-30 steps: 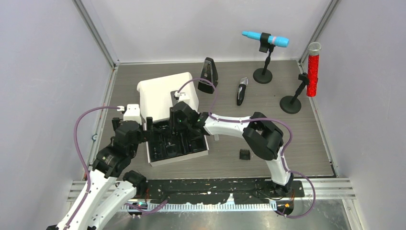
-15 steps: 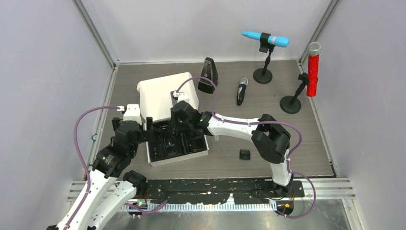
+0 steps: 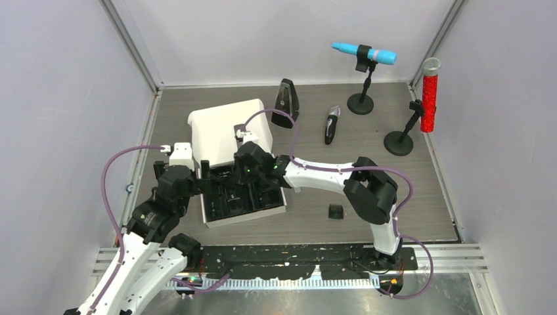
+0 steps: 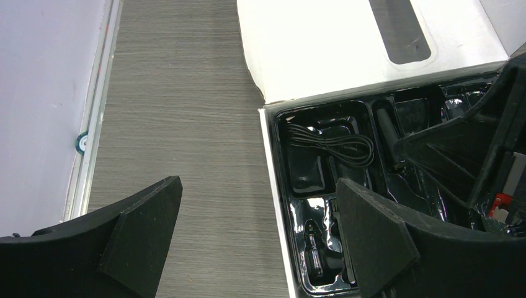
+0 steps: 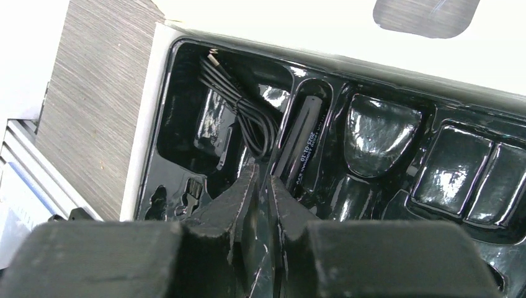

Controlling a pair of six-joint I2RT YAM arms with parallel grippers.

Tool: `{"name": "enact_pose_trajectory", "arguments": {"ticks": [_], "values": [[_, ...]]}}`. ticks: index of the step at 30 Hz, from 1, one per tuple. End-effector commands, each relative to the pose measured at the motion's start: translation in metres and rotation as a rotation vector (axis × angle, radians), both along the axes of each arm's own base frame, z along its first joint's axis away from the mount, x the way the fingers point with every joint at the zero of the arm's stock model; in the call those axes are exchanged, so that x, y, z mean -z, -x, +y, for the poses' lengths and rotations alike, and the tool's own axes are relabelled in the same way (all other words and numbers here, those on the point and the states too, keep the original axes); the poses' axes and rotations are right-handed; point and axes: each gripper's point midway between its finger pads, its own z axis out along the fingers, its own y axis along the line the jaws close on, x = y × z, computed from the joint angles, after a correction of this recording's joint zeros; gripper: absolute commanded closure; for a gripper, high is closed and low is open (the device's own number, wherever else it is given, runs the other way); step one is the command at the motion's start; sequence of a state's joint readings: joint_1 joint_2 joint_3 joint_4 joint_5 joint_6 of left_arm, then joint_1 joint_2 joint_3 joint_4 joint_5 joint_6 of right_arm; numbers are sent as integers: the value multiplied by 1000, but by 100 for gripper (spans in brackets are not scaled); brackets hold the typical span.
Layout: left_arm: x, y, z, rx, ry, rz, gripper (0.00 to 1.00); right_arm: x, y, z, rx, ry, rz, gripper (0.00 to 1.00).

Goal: Sort the hair-cutting tools

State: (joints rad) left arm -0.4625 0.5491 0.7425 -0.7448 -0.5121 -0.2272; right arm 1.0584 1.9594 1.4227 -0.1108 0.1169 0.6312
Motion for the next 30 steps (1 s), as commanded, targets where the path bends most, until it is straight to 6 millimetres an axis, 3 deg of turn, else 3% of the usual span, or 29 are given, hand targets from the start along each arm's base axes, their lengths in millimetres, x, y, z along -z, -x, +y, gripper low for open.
{"name": "enact_pose_trajectory", "arguments": {"ticks": [1, 13, 16, 19, 25, 28, 30], "values": [[-10, -3, -1, 0, 12, -38, 0, 12, -1, 6, 2, 7, 15, 80], [-9, -3, -1, 5, 13, -35, 0, 30, -9, 7, 13, 42, 24, 83], [-9, -3, -2, 7, 14, -35, 0, 27, -8, 8, -2, 40, 24, 83], [-8, -4, -2, 10, 12, -30, 0, 9, -8, 10, -29, 17, -3, 83], [-8, -6, -17, 36, 70, 22, 0, -53, -9, 5, -52, -54, -103, 76], [-10, -8, -27, 50, 110, 63, 0, -80, -12, -8, -35, -77, -149, 73], [-10, -9, -35, 66, 144, 83, 2, -81, -14, -27, -4, -57, -167, 72]]}}
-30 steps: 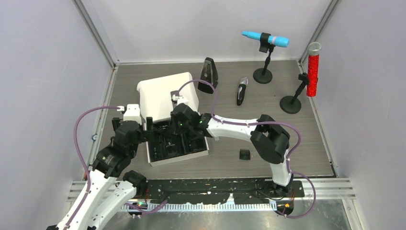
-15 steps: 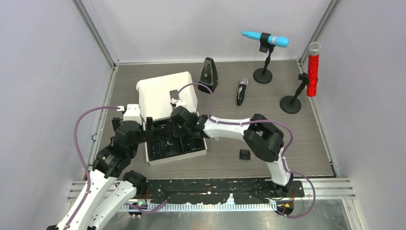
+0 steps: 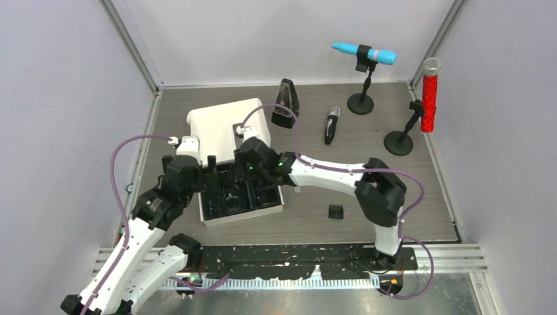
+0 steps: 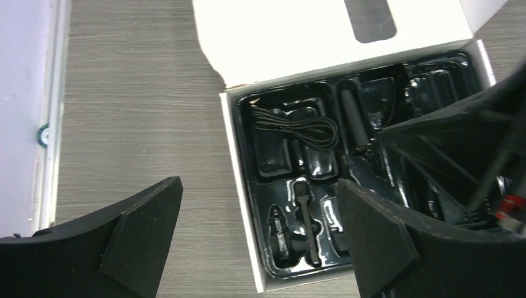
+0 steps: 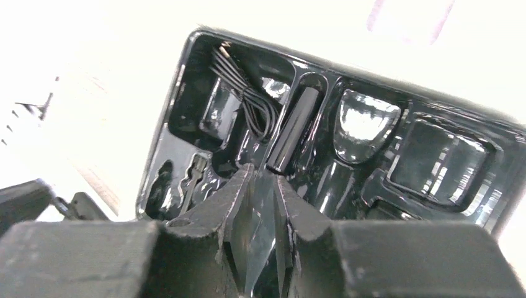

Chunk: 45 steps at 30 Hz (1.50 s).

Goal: Sort the hair-cutting tools

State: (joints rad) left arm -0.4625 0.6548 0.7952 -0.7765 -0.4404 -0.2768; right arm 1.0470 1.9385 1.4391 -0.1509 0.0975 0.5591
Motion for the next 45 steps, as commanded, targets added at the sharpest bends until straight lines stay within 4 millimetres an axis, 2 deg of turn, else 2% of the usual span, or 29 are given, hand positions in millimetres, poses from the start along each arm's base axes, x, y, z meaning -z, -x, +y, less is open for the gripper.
{"name": "enact_pose_trajectory", "arguments": {"ticks": [1, 2, 3, 4, 5, 6, 7, 8, 9, 10, 11, 12, 15, 20, 25, 32, 36, 39, 45], "values": [[-17, -4, -22, 24, 134, -1, 4, -82, -14, -30, 57, -104, -147, 72], [-15, -5, -26, 20, 159, 5, 5, -73, -15, -42, 79, -77, -148, 72], [-13, -7, -29, 17, 179, 13, 5, -82, -19, -53, 101, -88, -163, 72], [-10, -8, -32, 10, 198, 23, 6, -71, -19, -66, 122, -58, -160, 71], [-7, -10, -35, 0, 214, 37, 7, -79, -23, -78, 146, -69, -171, 71], [-4, -12, -38, -6, 228, 51, 9, -64, -21, -90, 157, -39, -158, 71], [0, -14, -42, -12, 239, 68, 10, -71, -26, -102, 182, -51, -167, 71], [4, -17, -45, -16, 251, 87, 12, -59, -24, -113, 194, -30, -153, 71], [8, -19, -49, -18, 260, 104, 13, -63, -26, -124, 216, -39, -157, 71], [13, -22, -53, -22, 265, 125, 14, -49, -23, -134, 222, -20, -140, 71], [18, -25, -54, -32, 266, 140, 15, -54, -25, -141, 234, -43, -145, 71], [22, -28, -56, -43, 269, 150, 17, -45, -23, -151, 243, -35, -134, 71], [33, -37, -59, -65, 266, 173, 22, -27, -14, -161, 230, -25, -105, 71], [48, -49, -64, -88, 261, 193, 31, -13, -5, -160, 178, -34, -75, 71], [58, -58, -67, -102, 256, 211, 43, -11, -2, -147, 123, -93, -67, 70], [77, -63, -74, -97, 251, 273, 62, -4, 1, -133, 68, -120, -38, 67], [86, -64, -79, -89, 256, 303, 73, 6, 1, -132, 65, -107, -14, 68], [87, -63, -82, -83, 266, 317, 77, 18, 3, -132, 66, -92, 15, 68], [86, -61, -86, -65, 277, 332, 77, 35, 6, -132, 60, -69, 56, 69]]}}
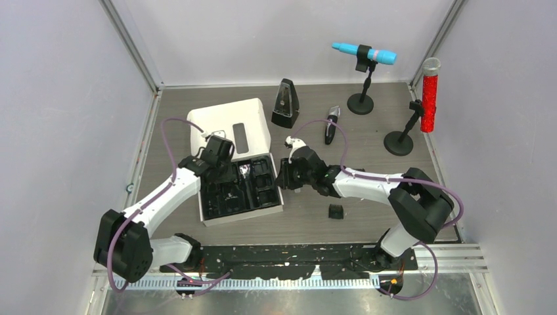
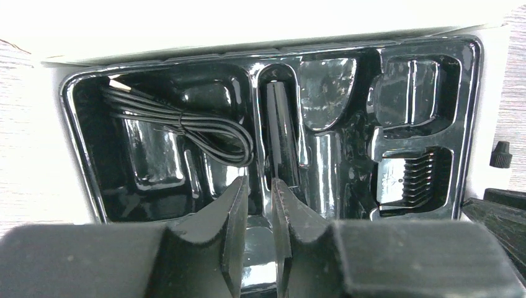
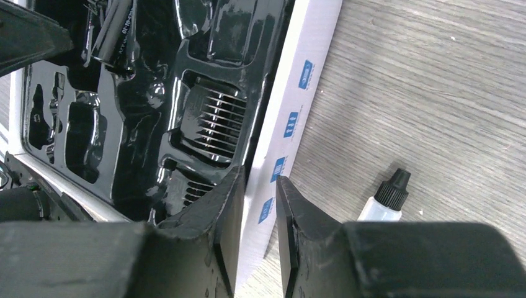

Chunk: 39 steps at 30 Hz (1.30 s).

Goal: Sort the hair-cutting tools

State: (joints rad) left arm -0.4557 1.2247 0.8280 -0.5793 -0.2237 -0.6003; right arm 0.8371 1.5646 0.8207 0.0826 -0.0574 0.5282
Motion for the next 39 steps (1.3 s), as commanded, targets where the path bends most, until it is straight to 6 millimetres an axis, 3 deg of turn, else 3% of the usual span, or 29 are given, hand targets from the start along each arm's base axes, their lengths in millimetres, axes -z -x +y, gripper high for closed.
{"name": "enact_pose_trajectory", "arguments": {"ticks": [1, 16, 31, 39], "values": [[-13, -12, -10, 1, 50, -39, 77, -2, -4, 8, -7, -32, -4, 70], [-5, -23, -17, 6, 37, 8, 78, 13, 1, 3, -7, 2, 32, 79], [12, -30, -18, 3, 2, 53, 80, 10, 1, 3, -6, -1, 34, 81], [19, -32, -16, 2, -26, 74, 88, 10, 2, 4, -11, -4, 37, 81]]}}
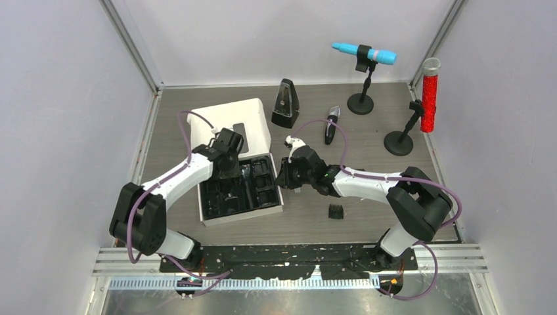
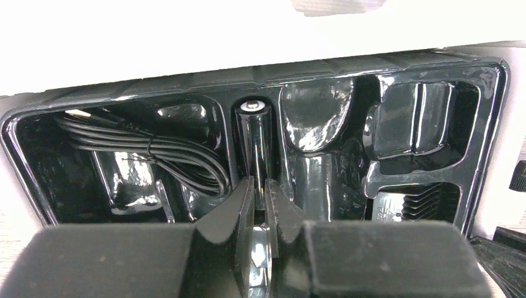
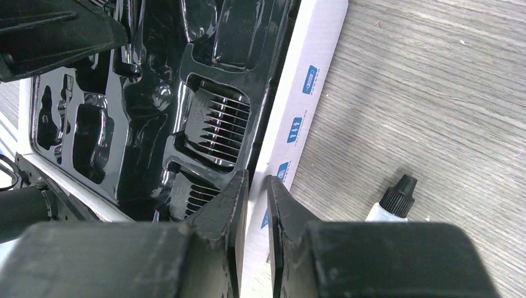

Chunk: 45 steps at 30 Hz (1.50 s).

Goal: Sort the hair-cutting tools

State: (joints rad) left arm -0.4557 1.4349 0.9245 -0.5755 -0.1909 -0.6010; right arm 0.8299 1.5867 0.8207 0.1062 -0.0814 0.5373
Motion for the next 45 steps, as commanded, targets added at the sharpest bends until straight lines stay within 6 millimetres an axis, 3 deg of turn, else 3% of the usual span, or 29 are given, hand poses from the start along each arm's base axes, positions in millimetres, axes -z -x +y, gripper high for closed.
{"name": "enact_pose_trajectory", "arguments": {"ticks": [1, 14, 24, 29, 45], "values": [[-5, -15, -1, -14, -6, -33, 88, 6, 3, 0, -6, 11, 23, 81], [4, -15, -1, 31, -34, 64, 89, 6, 6, -1, -16, 19, 23, 81], [-33, -35, -2, 18, -7, -70, 86, 5, 8, -3, -17, 17, 22, 81], [-39, -40, -4, 24, -1, -91, 75, 5, 8, -3, -17, 16, 23, 81], [-17, -45, 12, -11, -104, -59, 77, 8, 10, -4, -20, 19, 33, 81]]}}
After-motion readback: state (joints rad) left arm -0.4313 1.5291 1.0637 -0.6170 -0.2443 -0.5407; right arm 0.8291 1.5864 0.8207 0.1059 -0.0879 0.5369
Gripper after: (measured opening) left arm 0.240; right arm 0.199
